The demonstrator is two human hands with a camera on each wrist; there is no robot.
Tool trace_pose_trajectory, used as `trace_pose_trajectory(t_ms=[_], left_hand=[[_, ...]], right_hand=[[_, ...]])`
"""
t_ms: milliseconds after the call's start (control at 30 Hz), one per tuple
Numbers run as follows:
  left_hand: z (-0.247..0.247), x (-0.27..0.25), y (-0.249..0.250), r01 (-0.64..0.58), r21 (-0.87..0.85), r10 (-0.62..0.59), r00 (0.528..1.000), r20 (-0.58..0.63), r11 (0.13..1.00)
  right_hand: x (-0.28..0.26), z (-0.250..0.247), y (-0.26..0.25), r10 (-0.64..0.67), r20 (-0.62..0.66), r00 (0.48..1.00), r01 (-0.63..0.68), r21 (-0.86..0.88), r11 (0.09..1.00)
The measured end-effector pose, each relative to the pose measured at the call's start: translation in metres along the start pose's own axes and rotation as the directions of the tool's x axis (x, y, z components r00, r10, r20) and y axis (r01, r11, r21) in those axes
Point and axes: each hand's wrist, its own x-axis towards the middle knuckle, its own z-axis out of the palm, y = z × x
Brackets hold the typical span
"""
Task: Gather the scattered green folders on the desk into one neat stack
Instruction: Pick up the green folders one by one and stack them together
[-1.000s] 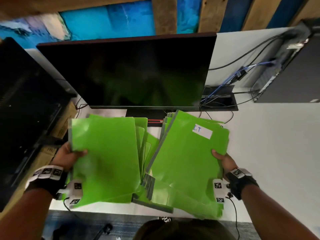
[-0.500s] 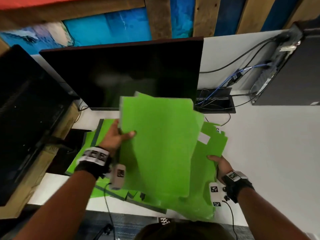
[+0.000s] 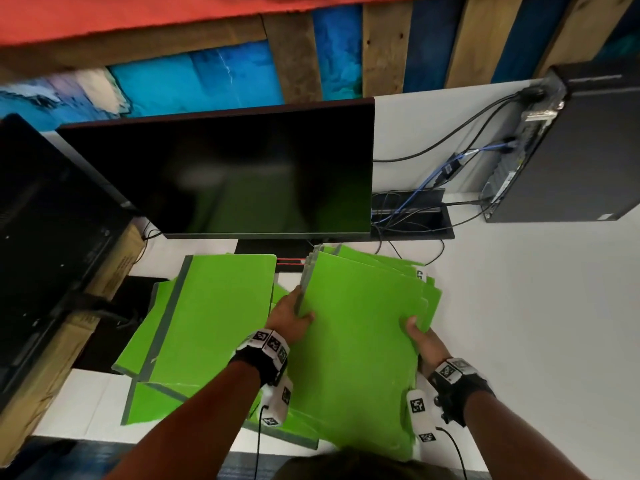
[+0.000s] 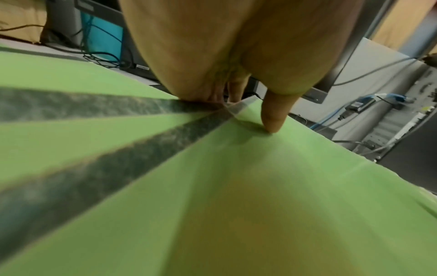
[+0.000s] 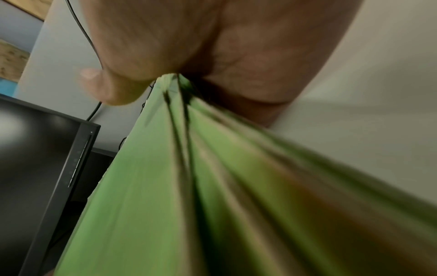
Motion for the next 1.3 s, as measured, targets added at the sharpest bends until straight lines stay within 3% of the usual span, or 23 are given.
trace_pose_trajectory(t_ms=[133, 167, 233, 333, 400, 467, 633, 800, 967, 1100, 1233, 1300], left_hand=[[-0.013, 0.008, -0.007, -0.027, -0.09, 0.036, 0.994, 0.099, 0.996], [-0.022, 0.01, -0.015, -0.004, -0.122, 0.011, 0.998, 0.058, 0.993], [-0.045, 0.014, -0.039, 0.078, -0.17, -0.103, 0.985, -0.141, 0.982], [-0.084, 0.001, -0.102, 0.299, -0.097, -0.313, 0.861, -0.4, 0.949], [-0.1, -0.021, -0.153, 0.489, -0.003, -0.448, 0.797, -0.406, 0.872], [-0.103, -0.045, -0.189, 0.581, 0.023, -0.533, 0.761, -0.371, 0.813], [-0.102, -0.064, -0.213, 0.612, 0.181, -0.535, 0.773, -0.34, 0.77], [-0.109, -0.055, -0.214, 0.693, 0.008, -0.647, 0.678, -0.351, 0.721], [-0.109, -0.053, -0.194, 0.608, -0.149, -0.621, 0.721, -0.307, 0.78], [-0.107, -0.072, -0.198, 0.628, -0.286, -0.689, 0.632, -0.354, 0.723], [-0.091, -0.09, -0.205, 0.706, -0.316, -0.768, 0.528, -0.363, 0.634], [-0.091, -0.091, -0.203, 0.702, -0.364, -0.788, 0.507, -0.35, 0.613]], right_hand=[[0.003, -0.003, 0.003, -0.061, 0.027, 0.998, 0.064, -0.144, 0.988], [0.003, -0.002, 0.003, -0.063, 0.033, 0.997, 0.067, -0.152, 0.986], [0.003, -0.002, 0.003, -0.063, 0.02, 0.998, 0.066, -0.161, 0.985], [-0.001, 0.002, -0.001, -0.078, 0.025, 0.997, 0.082, -0.194, 0.978], [-0.001, 0.003, -0.001, -0.071, 0.023, 0.997, 0.074, -0.182, 0.981], [-0.001, 0.004, -0.001, -0.058, 0.013, 0.998, 0.059, -0.154, 0.986], [0.002, 0.002, 0.003, -0.09, 0.017, 0.996, 0.091, -0.179, 0.98], [0.005, 0.0, 0.005, -0.091, 0.008, 0.996, 0.091, -0.214, 0.973], [0.002, 0.003, 0.004, -0.105, -0.013, 0.994, 0.1, -0.214, 0.972], [-0.001, 0.006, 0.001, -0.074, -0.024, 0.997, 0.068, -0.197, 0.978], [0.003, -0.001, 0.006, -0.064, -0.018, 0.998, 0.059, -0.205, 0.977], [-0.001, 0.003, 0.002, -0.068, -0.023, 0.997, 0.061, -0.212, 0.975]])
